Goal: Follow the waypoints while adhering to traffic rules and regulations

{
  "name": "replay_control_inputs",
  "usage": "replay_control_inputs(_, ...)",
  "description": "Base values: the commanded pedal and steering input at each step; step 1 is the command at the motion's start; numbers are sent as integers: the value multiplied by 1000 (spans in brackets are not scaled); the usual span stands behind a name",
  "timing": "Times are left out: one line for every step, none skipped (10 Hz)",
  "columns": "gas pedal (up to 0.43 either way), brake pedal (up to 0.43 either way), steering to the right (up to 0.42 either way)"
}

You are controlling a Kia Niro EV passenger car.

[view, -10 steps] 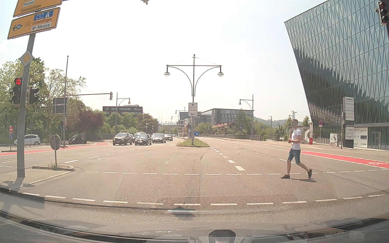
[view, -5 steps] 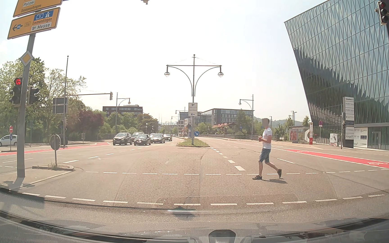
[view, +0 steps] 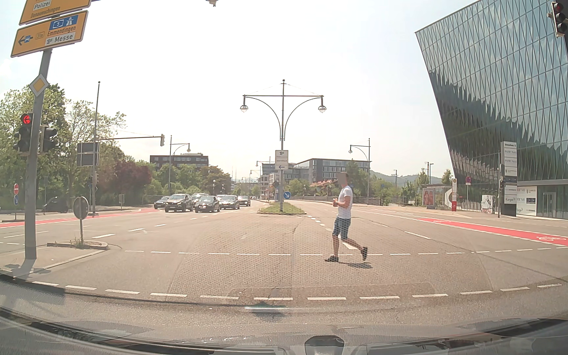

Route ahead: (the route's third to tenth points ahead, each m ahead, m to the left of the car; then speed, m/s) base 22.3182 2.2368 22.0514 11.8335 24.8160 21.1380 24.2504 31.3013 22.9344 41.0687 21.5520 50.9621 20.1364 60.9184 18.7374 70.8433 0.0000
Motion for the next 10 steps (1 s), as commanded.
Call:
replay_control_inputs(0, 280, -6)
replay_control_inputs(0, 280, -6)
replay_control_inputs(0, 280, -6)
replay_control_inputs(0, 280, -6)
replay_control_inputs(0, 280, -6)
replay_control_inputs(0, 280, -6)
replay_control_inputs(0, 280, -6)
replay_control_inputs(0, 280, -6)
replay_control_inputs(0, 280, -6)
replay_control_inputs(0, 280, -6)
